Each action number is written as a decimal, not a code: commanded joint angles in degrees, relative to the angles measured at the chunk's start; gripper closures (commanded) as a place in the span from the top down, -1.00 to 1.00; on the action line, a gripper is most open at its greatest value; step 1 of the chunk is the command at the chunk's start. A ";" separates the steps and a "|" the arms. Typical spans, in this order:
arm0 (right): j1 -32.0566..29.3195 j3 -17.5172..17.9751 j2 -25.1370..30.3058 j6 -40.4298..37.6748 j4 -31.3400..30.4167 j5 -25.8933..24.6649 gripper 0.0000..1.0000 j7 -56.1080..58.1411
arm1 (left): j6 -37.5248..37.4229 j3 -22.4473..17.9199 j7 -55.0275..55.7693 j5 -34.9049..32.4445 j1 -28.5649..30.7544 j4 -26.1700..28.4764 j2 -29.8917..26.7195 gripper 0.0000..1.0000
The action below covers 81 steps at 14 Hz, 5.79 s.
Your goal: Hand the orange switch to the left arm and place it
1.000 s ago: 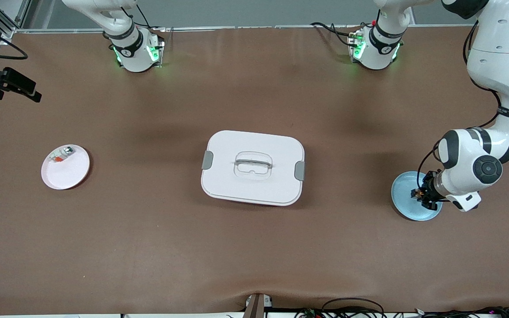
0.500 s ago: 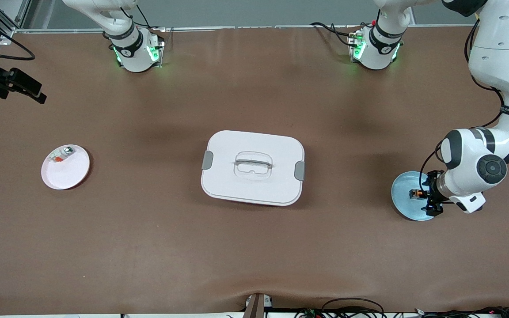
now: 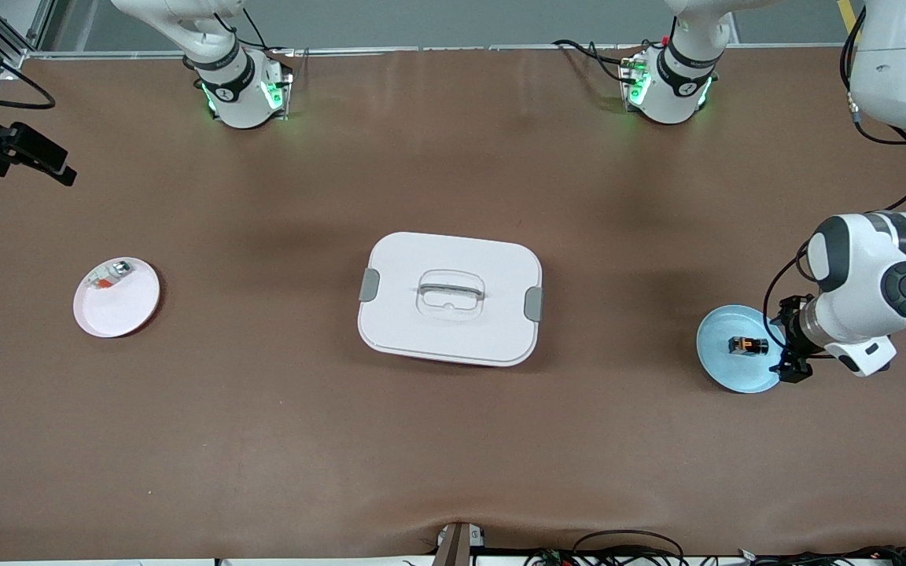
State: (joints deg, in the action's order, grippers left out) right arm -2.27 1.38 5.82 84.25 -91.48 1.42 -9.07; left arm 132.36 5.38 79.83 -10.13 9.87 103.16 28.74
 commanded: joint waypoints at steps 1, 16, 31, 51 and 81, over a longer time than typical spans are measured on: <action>-0.19 0.11 1.65 1.09 -1.86 -0.63 1.00 0.11 | -1.84 1.82 -2.64 -1.39 -0.03 0.55 -2.46 1.00; -0.81 -0.59 1.30 1.45 -1.42 -0.46 1.00 0.20 | -2.11 1.75 -83.45 11.27 -3.72 2.31 -11.42 1.00; -2.39 -0.59 1.39 1.36 -1.60 -0.46 1.00 2.39 | -16.77 1.66 -74.29 9.42 -2.57 -9.55 -21.17 1.00; -2.30 -0.59 1.30 1.36 -1.51 -0.37 1.00 2.39 | -23.46 0.35 -74.64 9.69 -3.71 -12.46 -23.29 1.00; -1.86 -0.07 1.39 1.62 -1.42 -0.28 1.00 2.39 | -40.87 -5.11 -75.08 10.13 -11.01 -12.98 -28.13 1.00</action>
State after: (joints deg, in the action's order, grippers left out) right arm -3.50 0.73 5.82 85.35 -91.76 1.41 -7.29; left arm 92.50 0.17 5.56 0.07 -0.96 90.47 1.41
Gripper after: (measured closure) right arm 0.000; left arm 0.000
